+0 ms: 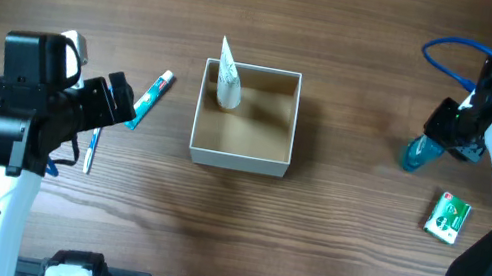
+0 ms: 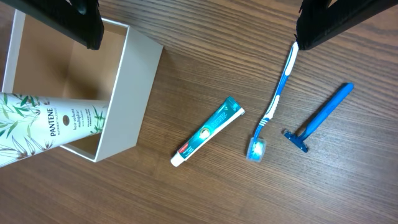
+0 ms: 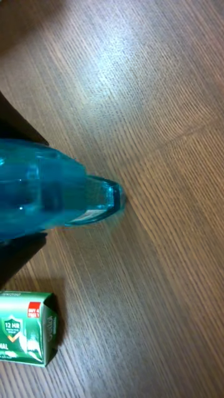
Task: Pack container
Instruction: 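Grasp the blue Listerine bottle with the right gripper, then lower the Listerine bottle into the box beside the tube, release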
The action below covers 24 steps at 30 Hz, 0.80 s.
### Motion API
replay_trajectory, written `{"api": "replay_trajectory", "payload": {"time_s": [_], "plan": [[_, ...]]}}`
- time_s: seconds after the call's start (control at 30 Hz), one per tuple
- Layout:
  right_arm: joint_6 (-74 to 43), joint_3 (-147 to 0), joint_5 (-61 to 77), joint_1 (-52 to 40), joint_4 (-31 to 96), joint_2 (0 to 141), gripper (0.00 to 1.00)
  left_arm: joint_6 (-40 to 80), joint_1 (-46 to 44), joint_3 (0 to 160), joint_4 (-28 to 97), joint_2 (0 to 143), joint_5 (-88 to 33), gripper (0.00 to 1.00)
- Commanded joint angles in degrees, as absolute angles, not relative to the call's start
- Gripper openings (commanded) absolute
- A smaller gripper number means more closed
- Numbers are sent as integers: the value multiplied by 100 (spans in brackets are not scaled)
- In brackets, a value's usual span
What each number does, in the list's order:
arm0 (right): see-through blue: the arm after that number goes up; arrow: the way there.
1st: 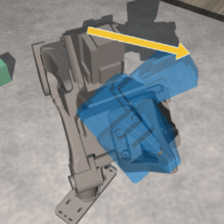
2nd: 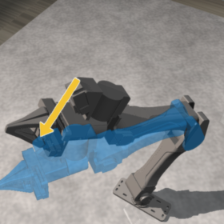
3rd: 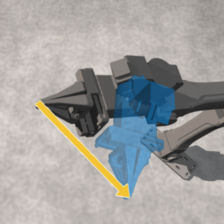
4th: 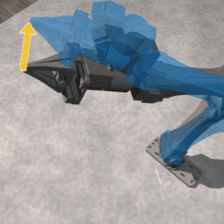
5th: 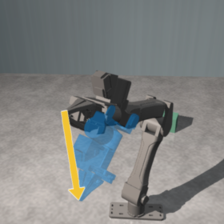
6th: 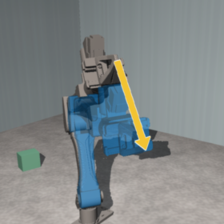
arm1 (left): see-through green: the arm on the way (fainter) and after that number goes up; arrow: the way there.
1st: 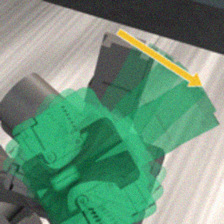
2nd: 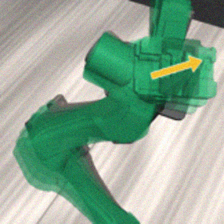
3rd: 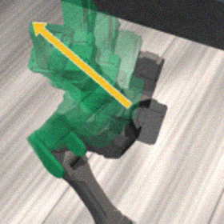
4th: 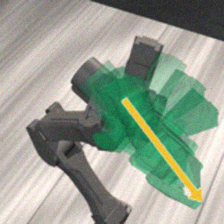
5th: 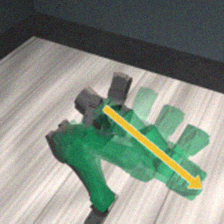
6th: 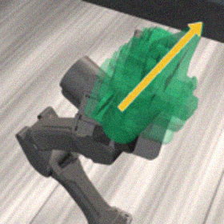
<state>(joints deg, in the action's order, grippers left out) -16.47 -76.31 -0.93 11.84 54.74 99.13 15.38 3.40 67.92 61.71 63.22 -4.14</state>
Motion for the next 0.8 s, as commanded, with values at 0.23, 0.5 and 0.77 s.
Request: {"api": "replay_trajectory", "payload": {"time_s": [0.23,0.5,0.77], "plan": [[-1352,-8121,14,1033,6160,9100,4,1546,366,6886,6180,6344,-292,100],[-1422,-10728,8,-1358,7677,8700,4,1546,366,6886,6178,6344,-292,100],[-2123,-10794,-445,-3030,6943,9668,4,1546,366,6886,6182,6344,-292,100]]}}
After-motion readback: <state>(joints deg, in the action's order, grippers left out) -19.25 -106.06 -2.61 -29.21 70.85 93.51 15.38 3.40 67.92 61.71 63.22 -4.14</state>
